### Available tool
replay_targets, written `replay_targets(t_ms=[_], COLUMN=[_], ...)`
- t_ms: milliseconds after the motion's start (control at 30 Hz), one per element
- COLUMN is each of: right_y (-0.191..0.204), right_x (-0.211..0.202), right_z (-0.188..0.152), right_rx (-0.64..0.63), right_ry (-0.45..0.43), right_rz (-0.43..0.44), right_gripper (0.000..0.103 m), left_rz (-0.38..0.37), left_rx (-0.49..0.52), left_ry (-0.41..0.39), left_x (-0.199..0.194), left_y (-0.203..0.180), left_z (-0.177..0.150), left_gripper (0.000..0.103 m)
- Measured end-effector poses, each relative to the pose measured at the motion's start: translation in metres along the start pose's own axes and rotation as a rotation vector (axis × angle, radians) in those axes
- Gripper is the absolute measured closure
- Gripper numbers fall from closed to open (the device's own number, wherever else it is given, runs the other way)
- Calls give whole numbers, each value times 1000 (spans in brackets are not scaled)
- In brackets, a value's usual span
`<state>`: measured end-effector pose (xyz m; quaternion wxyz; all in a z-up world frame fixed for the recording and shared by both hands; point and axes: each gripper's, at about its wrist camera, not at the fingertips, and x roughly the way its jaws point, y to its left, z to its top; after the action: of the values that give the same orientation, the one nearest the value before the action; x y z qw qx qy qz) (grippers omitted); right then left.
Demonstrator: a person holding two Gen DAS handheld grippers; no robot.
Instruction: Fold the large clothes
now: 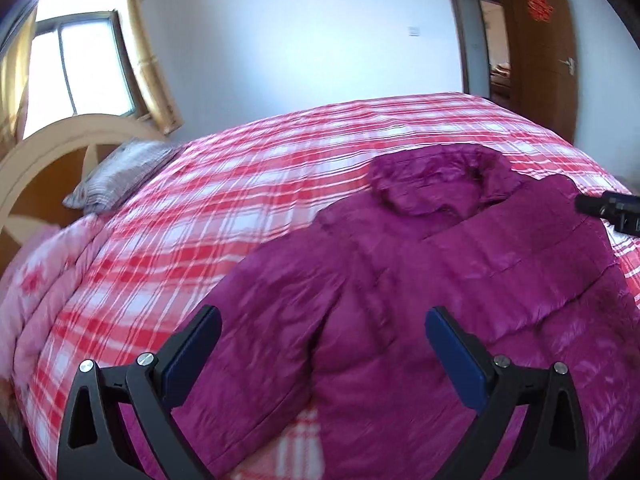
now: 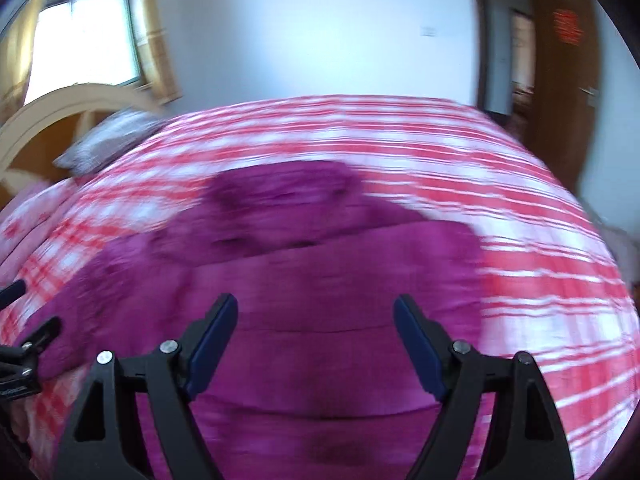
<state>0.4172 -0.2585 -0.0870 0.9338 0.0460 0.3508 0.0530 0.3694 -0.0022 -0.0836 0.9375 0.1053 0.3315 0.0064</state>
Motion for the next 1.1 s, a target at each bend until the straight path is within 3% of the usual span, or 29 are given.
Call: replay_targets(t_ms=[67,133,267,333,633,733,800,833,900,967,1100], right_y=[-19,-27,-36,-37,-32,-32,-31,-32,-39,-43,-48], right_x=[7,18,48,66,78,80,75,71,51,42,74], right_z=[2,0,-16,-29,-43,-43,-36,-30,-9,9,26], right_rx=[40,61,59,39,-29,-36,-44,-28,46,71,85], right_ry=[1,14,127,185,190,198,229,234,145,68,118], right_rz=[-2,3,-9,-25,-98,-107,-112,-108,-59,-64,-21], right_gripper=[20,20,20,22,19,19,21,26,28,28,28], left_rz=[-1,49,114,84,-56,-63,-61,-62,-62,-58,-57], left_rx=[9,31,39,10,-125,-131,-131,-133,-137,-135,-137], left_ry=[2,35,129,155,199,200,198,197,194,191,188], left_x=[14,39,82,92,112,113,113,113,113,112,111], left_y=[-11,-22,-27,-22,-3,-5,-6,-6,-6,-6,-5], left_z=[3,3,-12,-22,-30,-31,-32,-32,-32,-32,-33], left_gripper=[1,1,1,1,1,1,1,1,1,1,1])
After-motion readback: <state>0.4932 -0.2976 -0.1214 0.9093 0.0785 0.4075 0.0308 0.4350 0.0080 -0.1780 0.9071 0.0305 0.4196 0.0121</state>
